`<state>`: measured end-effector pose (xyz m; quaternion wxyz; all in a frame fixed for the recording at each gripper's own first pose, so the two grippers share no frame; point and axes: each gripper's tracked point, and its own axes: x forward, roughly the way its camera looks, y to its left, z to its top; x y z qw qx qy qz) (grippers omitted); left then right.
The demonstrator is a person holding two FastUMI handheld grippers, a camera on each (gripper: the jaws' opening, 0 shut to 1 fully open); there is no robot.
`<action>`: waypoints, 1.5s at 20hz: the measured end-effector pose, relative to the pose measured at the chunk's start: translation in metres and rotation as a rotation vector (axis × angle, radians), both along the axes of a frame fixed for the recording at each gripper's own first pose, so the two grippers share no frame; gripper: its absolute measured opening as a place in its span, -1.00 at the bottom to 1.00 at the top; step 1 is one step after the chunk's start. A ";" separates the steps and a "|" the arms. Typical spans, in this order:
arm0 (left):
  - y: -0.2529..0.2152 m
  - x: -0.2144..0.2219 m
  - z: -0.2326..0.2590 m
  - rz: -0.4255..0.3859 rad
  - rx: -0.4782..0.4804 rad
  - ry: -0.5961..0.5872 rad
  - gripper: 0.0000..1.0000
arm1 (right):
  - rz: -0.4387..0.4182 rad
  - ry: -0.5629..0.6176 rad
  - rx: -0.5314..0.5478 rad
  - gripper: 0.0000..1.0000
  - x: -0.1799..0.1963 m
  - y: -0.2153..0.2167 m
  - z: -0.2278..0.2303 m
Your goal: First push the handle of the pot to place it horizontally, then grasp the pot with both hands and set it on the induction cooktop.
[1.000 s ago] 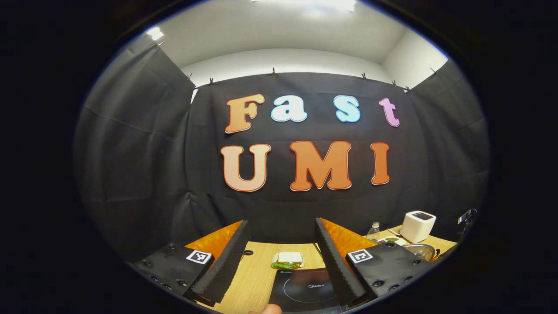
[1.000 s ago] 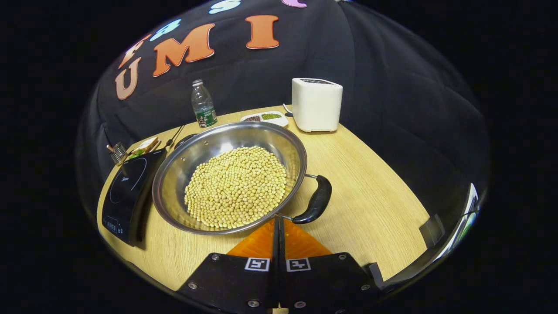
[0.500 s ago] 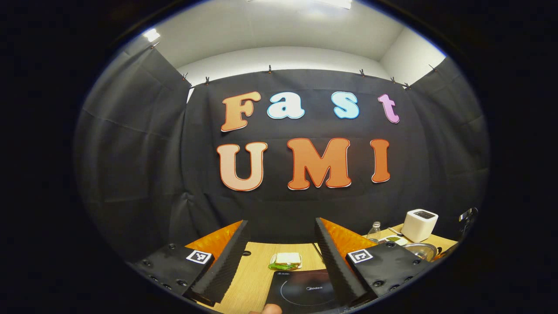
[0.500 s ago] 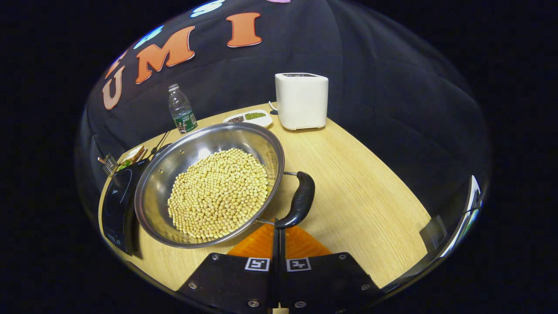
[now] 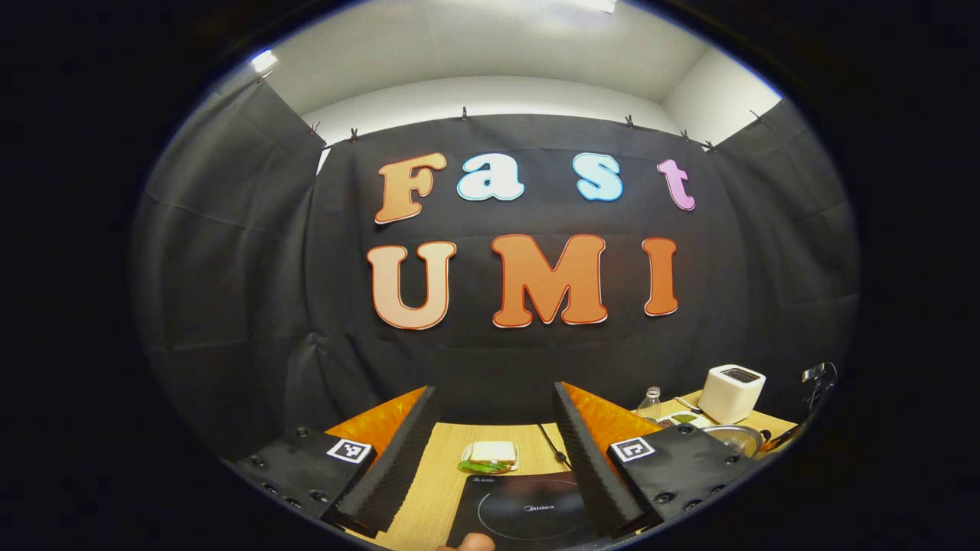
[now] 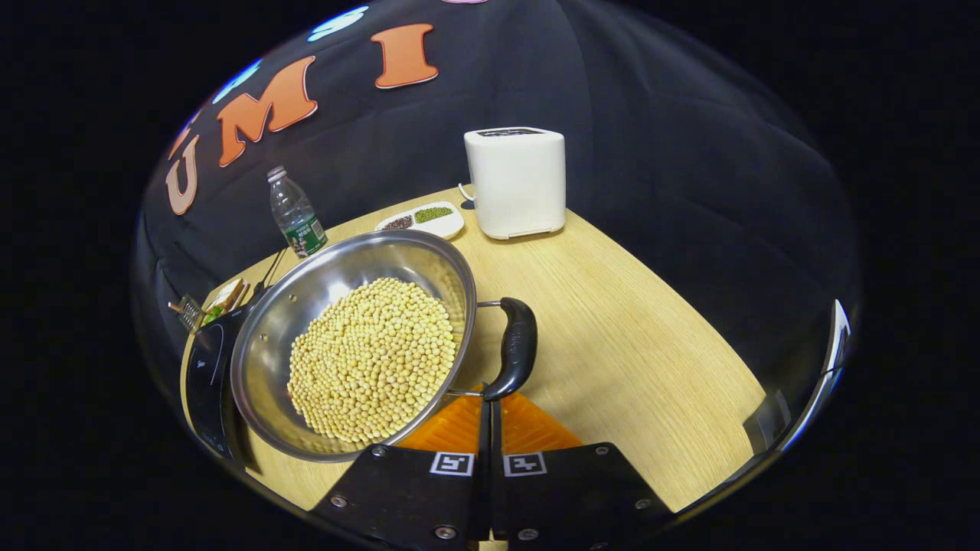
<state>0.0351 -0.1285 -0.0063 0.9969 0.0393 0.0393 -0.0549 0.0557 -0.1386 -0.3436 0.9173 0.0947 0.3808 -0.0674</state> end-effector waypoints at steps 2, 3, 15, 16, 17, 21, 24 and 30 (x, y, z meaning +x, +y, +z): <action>-0.003 0.004 -0.006 -0.005 0.004 0.013 0.97 | -0.004 -0.002 -0.007 -0.99 0.008 -0.003 -0.001; -0.005 0.006 -0.008 -0.006 0.005 0.018 0.96 | -0.005 -0.003 -0.013 -0.99 0.013 -0.004 -0.002; -0.015 0.025 -0.044 -0.020 0.000 0.079 0.96 | -0.035 0.016 -0.055 -1.00 0.049 -0.018 -0.010; -0.017 0.026 -0.047 -0.024 -0.001 0.086 0.96 | -0.035 0.017 -0.057 -1.00 0.053 -0.019 -0.011; -0.019 0.027 -0.051 -0.027 -0.001 0.093 0.96 | -0.039 0.016 -0.060 -1.00 0.057 -0.020 -0.011; -0.025 0.026 -0.068 -0.035 0.014 0.115 0.97 | -0.056 0.008 -0.083 -0.99 0.071 -0.026 -0.010; -0.032 0.027 -0.080 -0.045 0.003 0.135 0.97 | -0.062 0.010 -0.075 -1.00 0.076 -0.027 -0.010; -0.069 0.021 -0.119 -0.112 -0.025 0.226 0.97 | -0.052 -0.004 -0.099 -0.99 0.071 -0.030 -0.003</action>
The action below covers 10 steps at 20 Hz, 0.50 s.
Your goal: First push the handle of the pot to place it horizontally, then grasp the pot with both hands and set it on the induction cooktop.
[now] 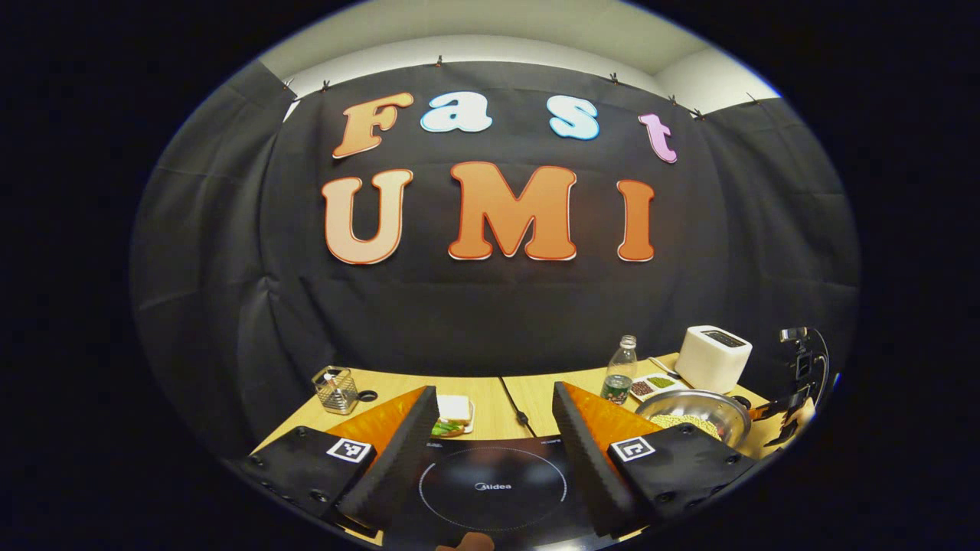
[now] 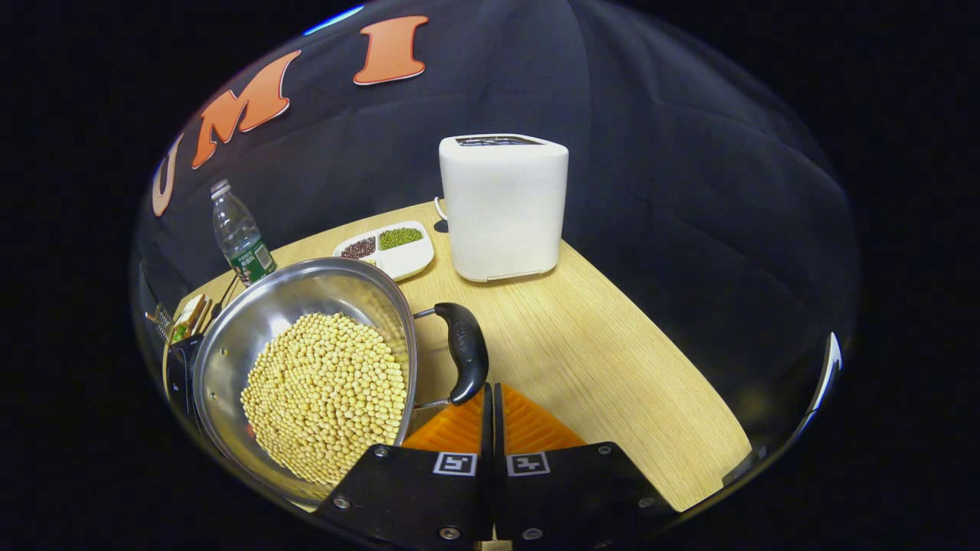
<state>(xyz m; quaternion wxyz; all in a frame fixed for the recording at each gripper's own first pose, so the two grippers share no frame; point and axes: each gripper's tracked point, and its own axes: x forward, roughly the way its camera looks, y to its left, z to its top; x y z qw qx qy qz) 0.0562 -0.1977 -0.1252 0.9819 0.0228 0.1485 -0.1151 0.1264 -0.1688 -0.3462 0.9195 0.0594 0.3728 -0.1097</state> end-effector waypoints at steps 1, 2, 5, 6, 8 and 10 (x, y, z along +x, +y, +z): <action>-0.008 0.000 -0.007 -0.015 -0.004 0.014 0.96 | -0.007 -0.018 -0.012 -0.99 -0.001 -0.004 0.006; -0.017 0.000 -0.015 -0.029 -0.008 0.028 0.96 | -0.019 -0.039 -0.026 -0.99 -0.004 -0.011 0.014; -0.046 -0.004 -0.042 -0.078 -0.012 0.077 0.96 | -0.032 -0.098 -0.009 -1.00 -0.011 -0.013 0.034; -0.057 -0.006 -0.052 -0.097 -0.012 0.095 0.94 | -0.029 -0.113 0.002 -1.00 -0.014 -0.011 0.040; -0.080 -0.008 -0.068 -0.135 -0.015 0.128 0.94 | -0.015 -0.142 0.020 -1.00 -0.018 -0.006 0.051; -0.101 -0.007 -0.082 -0.163 -0.023 0.156 0.99 | 0.006 -0.172 0.044 -0.96 -0.022 0.000 0.063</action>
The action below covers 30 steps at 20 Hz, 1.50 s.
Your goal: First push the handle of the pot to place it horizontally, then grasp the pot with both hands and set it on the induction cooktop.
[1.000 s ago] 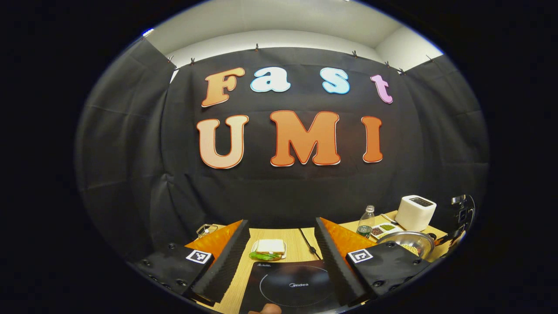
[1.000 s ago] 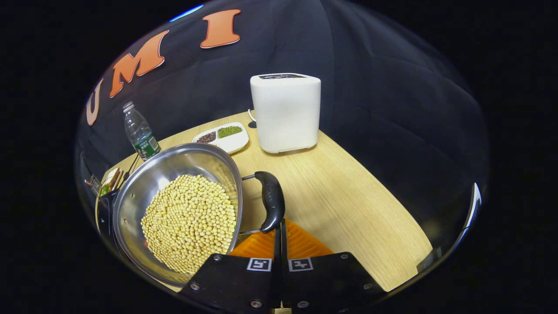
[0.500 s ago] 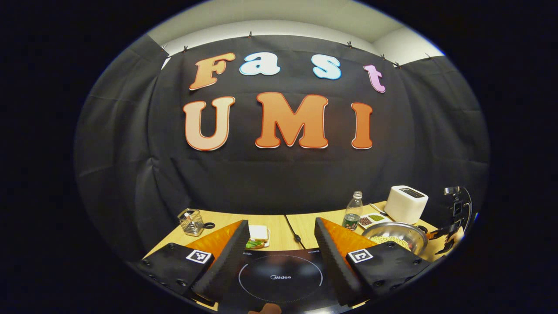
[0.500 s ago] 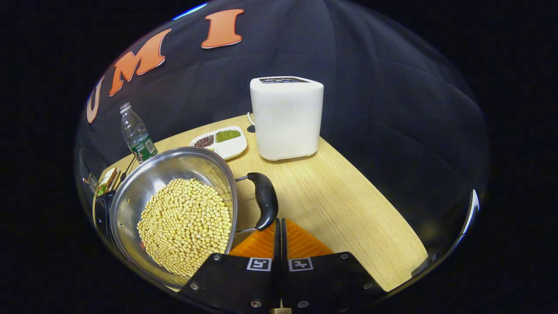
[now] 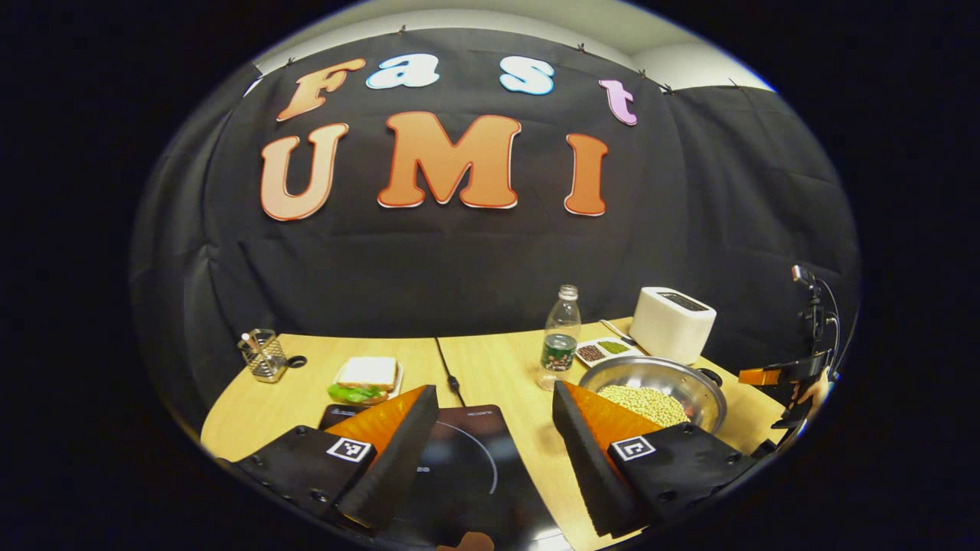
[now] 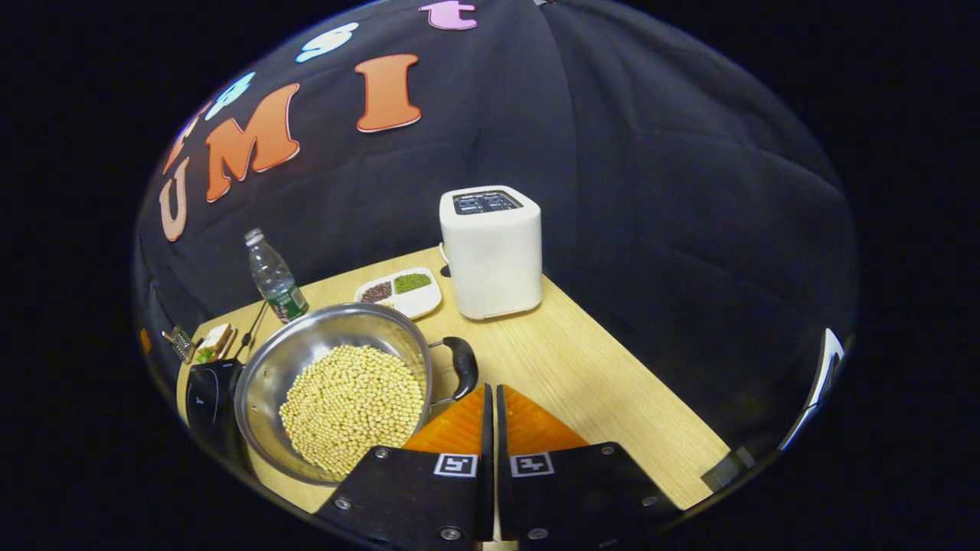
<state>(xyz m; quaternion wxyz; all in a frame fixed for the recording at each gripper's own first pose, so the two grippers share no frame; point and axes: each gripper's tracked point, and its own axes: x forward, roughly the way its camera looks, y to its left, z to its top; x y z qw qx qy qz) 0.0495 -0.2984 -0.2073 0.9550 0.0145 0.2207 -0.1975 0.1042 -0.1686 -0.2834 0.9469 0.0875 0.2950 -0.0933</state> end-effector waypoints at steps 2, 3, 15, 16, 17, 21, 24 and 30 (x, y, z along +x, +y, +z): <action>-0.024 0.002 -0.017 -0.027 -0.014 0.029 0.96 | 0.029 -0.021 0.013 -0.72 0.002 0.008 0.007; -0.032 0.006 -0.023 -0.031 -0.021 0.038 0.96 | 0.042 -0.028 0.012 -0.57 0.005 0.013 0.008; -0.107 0.030 -0.113 -0.097 0.019 0.196 0.97 | 0.101 0.020 -0.029 0.87 0.053 0.019 -0.030; -0.109 0.031 -0.123 -0.099 0.029 0.214 0.98 | 0.101 0.029 -0.023 0.87 0.055 0.019 -0.035; -0.110 0.033 -0.133 -0.101 0.044 0.231 0.98 | 0.100 0.035 -0.020 0.87 0.059 0.018 -0.038; -0.113 0.035 -0.166 -0.105 0.090 0.298 0.98 | 0.105 0.058 0.007 0.87 0.071 0.022 -0.050; -0.122 0.033 -0.182 -0.119 0.077 0.352 0.96 | 0.113 0.103 0.038 0.87 0.073 0.029 -0.063; -0.123 0.035 -0.184 -0.075 0.038 0.412 0.37 | 0.104 0.166 0.065 0.32 0.070 0.029 -0.079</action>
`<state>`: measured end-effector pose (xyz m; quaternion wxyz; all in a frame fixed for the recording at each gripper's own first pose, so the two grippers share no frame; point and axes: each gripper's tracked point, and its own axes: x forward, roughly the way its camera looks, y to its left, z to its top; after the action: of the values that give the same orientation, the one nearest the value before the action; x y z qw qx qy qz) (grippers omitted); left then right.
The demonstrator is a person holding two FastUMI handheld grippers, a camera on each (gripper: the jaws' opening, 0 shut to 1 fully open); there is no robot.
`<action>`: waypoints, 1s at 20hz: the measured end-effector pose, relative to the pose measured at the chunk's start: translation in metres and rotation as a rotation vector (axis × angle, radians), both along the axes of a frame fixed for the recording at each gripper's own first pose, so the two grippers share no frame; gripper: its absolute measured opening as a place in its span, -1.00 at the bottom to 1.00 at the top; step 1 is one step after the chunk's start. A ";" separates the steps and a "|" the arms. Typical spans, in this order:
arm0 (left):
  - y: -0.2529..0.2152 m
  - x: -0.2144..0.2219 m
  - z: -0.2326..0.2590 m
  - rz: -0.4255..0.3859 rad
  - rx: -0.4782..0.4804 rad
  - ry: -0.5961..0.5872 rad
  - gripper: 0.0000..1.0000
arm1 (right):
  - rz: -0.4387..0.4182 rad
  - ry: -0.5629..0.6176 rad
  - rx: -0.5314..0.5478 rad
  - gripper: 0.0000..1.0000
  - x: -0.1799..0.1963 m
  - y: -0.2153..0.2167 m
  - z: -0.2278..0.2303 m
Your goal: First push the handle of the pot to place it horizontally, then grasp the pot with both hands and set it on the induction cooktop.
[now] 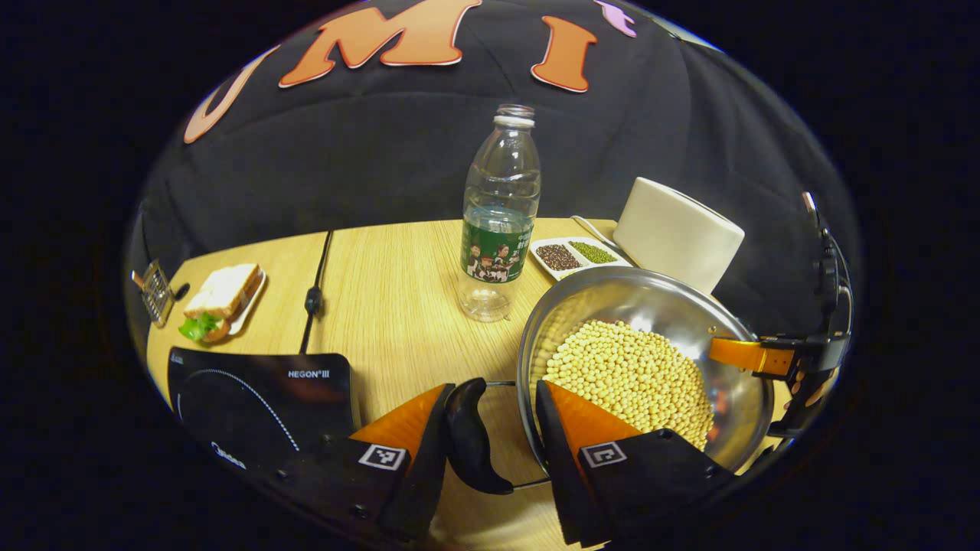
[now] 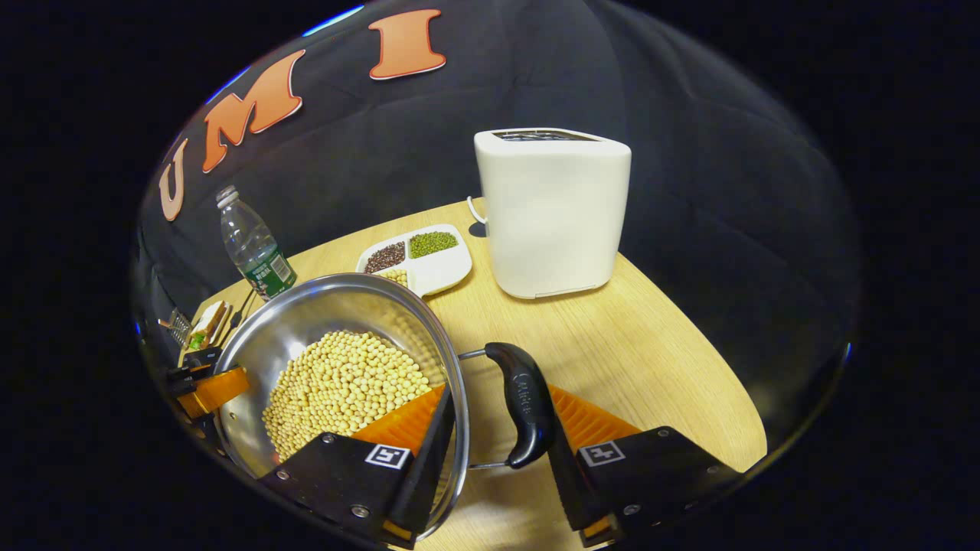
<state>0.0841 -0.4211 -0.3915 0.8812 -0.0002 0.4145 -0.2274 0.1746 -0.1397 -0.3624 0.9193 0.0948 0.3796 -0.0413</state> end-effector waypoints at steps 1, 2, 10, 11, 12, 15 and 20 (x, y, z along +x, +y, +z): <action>-0.001 0.000 -0.002 0.012 0.001 0.020 0.28 | -0.006 0.006 0.013 0.24 -0.002 0.001 0.001; 0.001 -0.001 -0.002 0.023 0.001 0.029 0.22 | -0.015 0.014 0.024 0.12 -0.005 0.001 0.002; 0.011 -0.005 0.004 0.060 -0.036 0.039 0.17 | -0.033 -0.038 0.045 0.10 -0.028 0.012 0.045; 0.015 -0.002 0.009 0.061 -0.039 0.013 0.20 | -0.031 -0.049 0.051 0.10 -0.031 0.015 0.052; 0.017 -0.001 0.012 0.062 -0.040 -0.002 0.24 | -0.029 -0.058 0.056 0.10 -0.034 0.019 0.059; 0.025 0.000 0.023 0.072 -0.046 -0.025 0.18 | -0.021 -0.083 0.064 0.10 -0.044 0.035 0.081; 0.046 0.002 0.045 0.111 -0.055 -0.062 0.16 | 0.014 -0.120 0.064 0.10 -0.056 0.071 0.114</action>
<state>0.0856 -0.3756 -0.3468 0.9044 -0.0403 0.3802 -0.1894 0.1186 -0.0688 -0.2482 0.9372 0.1236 0.3257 -0.0169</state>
